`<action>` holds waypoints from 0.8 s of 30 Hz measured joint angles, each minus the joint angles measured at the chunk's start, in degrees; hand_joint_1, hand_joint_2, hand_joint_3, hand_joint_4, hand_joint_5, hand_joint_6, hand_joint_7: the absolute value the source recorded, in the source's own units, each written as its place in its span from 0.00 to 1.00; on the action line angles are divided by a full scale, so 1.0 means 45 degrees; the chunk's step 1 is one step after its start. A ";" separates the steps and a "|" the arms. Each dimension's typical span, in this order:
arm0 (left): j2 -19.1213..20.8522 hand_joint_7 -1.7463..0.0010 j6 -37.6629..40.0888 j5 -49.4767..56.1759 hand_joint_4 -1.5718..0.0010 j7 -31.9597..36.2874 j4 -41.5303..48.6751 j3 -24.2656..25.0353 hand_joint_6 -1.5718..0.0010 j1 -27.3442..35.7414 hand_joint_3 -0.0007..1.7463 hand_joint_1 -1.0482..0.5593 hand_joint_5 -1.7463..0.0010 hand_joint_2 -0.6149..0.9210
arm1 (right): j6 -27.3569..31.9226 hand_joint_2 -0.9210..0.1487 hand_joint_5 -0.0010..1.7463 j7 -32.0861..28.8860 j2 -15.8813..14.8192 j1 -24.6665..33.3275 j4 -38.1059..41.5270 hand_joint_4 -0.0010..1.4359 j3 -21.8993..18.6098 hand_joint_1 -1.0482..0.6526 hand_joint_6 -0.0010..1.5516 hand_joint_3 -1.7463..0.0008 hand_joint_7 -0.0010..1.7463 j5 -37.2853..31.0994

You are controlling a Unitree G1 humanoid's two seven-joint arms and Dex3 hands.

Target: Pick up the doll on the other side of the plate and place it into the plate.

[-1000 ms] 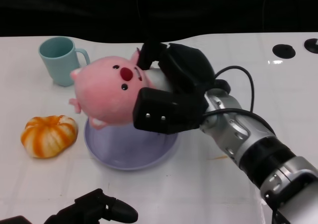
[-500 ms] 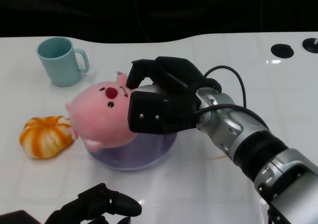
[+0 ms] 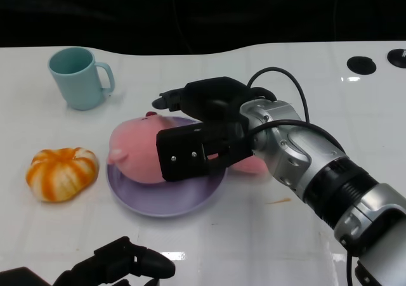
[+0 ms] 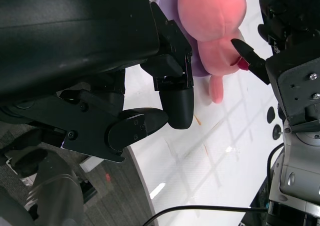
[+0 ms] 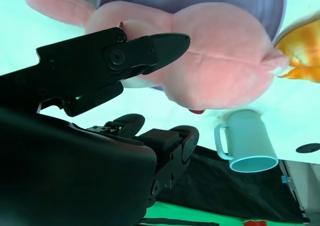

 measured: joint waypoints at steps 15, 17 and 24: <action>0.0018 0.27 -0.0198 -0.0035 0.69 0.0000 0.0337 0.0016 0.67 -0.0259 0.39 0.53 0.00 0.93 | -0.0497 0.00 0.46 -0.1927 -0.0845 0.3580 -0.5239 0.33 -0.2292 0.33 0.38 0.88 0.10 0.1552; 0.0027 0.27 -0.0203 -0.0039 0.69 -0.0009 0.0418 0.0034 0.67 -0.0347 0.38 0.53 0.00 0.93 | -0.0900 0.00 0.56 -0.2098 -0.1043 0.4484 -0.6171 0.35 -0.2713 0.36 0.41 0.89 0.12 0.1975; 0.0009 0.27 -0.0316 -0.0171 0.68 -0.0043 0.0566 0.0136 0.66 -0.0570 0.38 0.52 0.00 0.93 | -0.1875 0.00 0.63 -0.2369 -0.1853 0.7384 -0.8557 0.40 -0.4236 0.42 0.49 0.92 0.16 0.3399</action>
